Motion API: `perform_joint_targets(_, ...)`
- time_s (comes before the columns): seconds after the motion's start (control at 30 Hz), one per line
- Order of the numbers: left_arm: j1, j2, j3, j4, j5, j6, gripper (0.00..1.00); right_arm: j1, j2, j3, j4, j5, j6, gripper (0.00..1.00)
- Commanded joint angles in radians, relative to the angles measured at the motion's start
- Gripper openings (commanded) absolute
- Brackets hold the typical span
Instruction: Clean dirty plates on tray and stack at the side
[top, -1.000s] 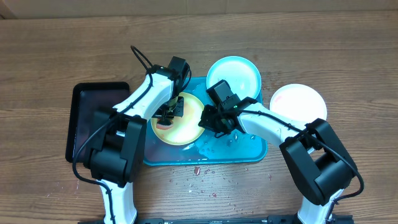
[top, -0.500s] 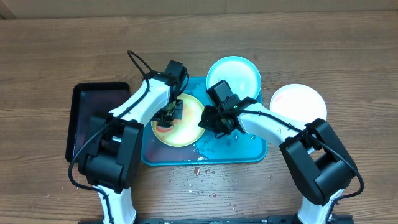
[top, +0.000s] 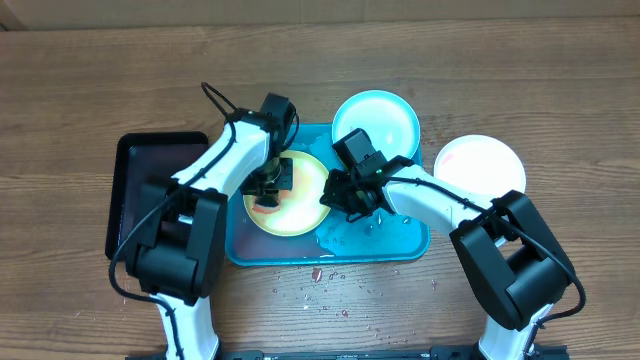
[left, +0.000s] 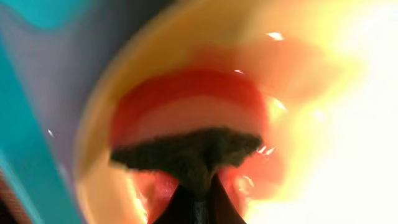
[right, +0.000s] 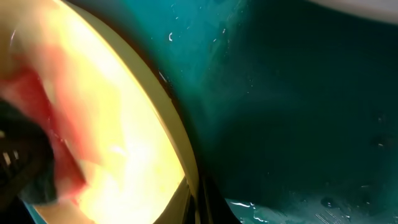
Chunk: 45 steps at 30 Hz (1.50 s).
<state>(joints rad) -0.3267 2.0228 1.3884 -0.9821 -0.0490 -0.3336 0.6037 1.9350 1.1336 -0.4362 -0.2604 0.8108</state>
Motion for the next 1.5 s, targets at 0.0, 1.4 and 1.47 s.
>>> perform_joint_targets(0.0,-0.026,0.021,0.135,-0.103,0.170,0.051,0.04,0.002,0.010,0.007,0.007,-0.014,-0.005,0.04)
perform_joint_targets(1.4,0.058,-0.020,0.489,-0.348,0.076,0.072,0.04,0.430,-0.344,0.091,-0.626,1.396,-0.097,0.04)
perform_joint_targets(1.47,0.058,-0.020,0.488,-0.348,0.076,0.072,0.04,0.440,-0.344,0.109,-0.650,1.429,-0.097,0.04)
